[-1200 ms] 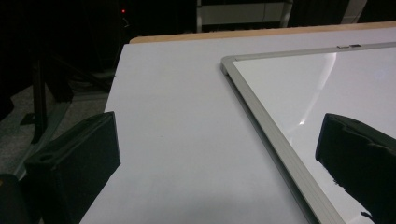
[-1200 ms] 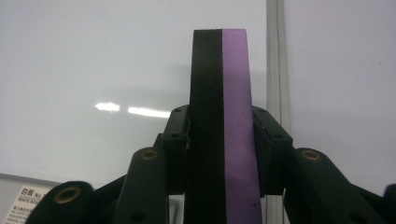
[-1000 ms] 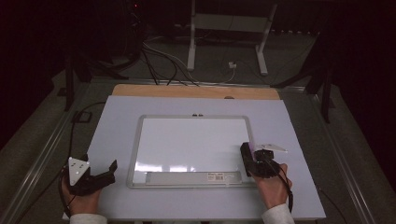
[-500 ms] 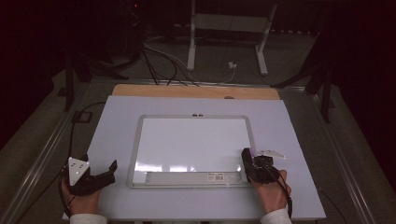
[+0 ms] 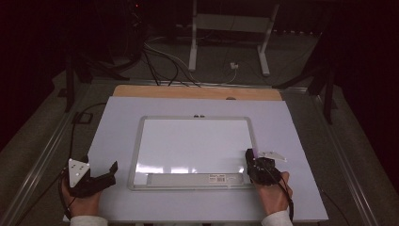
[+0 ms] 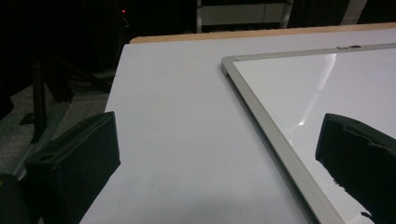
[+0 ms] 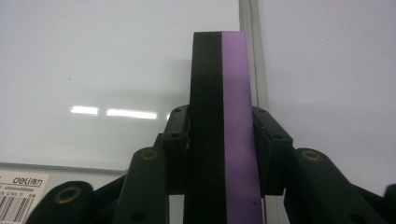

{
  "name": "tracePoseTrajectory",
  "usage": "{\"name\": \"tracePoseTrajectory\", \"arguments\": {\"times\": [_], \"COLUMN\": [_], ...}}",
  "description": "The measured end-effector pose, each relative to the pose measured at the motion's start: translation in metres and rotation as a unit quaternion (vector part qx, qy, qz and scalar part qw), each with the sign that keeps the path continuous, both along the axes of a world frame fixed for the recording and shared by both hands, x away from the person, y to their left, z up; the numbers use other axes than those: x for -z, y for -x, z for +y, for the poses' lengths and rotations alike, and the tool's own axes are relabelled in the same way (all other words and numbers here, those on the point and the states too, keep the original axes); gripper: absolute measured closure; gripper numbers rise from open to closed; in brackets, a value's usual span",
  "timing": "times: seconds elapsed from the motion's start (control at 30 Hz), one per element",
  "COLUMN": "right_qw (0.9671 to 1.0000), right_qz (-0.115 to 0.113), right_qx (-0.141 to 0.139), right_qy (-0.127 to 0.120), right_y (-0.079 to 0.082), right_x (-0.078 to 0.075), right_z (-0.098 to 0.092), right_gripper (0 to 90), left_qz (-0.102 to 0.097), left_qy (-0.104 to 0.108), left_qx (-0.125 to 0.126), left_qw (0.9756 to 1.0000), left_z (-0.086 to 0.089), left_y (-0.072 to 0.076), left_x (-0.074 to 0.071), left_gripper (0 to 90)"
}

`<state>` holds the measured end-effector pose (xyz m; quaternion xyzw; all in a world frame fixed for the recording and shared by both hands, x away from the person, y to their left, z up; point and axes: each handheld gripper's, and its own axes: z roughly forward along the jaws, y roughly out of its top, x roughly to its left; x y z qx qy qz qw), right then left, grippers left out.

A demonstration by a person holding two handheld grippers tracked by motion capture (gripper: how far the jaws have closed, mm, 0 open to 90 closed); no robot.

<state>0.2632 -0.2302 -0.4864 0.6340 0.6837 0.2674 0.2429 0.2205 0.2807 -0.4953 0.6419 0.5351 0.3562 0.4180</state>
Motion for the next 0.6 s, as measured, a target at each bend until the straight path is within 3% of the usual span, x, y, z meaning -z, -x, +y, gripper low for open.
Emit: {"name": "tracePoseTrajectory", "arguments": {"times": [0.1,0.27,0.43,0.6], "right_qw": [0.9997,0.9984,0.9921,0.9882], "right_qz": [-0.022,-0.051,-0.104,-0.136], "right_qx": [-0.006,-0.008,-0.036,-0.051], "right_qy": [0.013,-0.022,-0.06,-0.047], "right_y": [0.001,0.001,0.003,0.004], "right_x": [0.0,-0.008,-0.015,-0.022], "right_z": [0.0,-0.006,-0.012,-0.02], "right_gripper": [53.7,30.2,16.0,9.8], "left_qz": [-0.001,-0.001,-0.001,-0.001], "left_qy": [0.001,0.001,0.001,0.001], "left_qx": [0.0,0.0,0.0,0.0], "left_qw": [1.0,1.0,1.0,1.0], "left_z": [0.0,0.0,0.0,0.0], "left_y": [0.0,0.0,0.0,0.0], "left_x": [0.0,0.0,0.0,0.0], "left_gripper": [0.6,0.6,0.6,0.6]}}
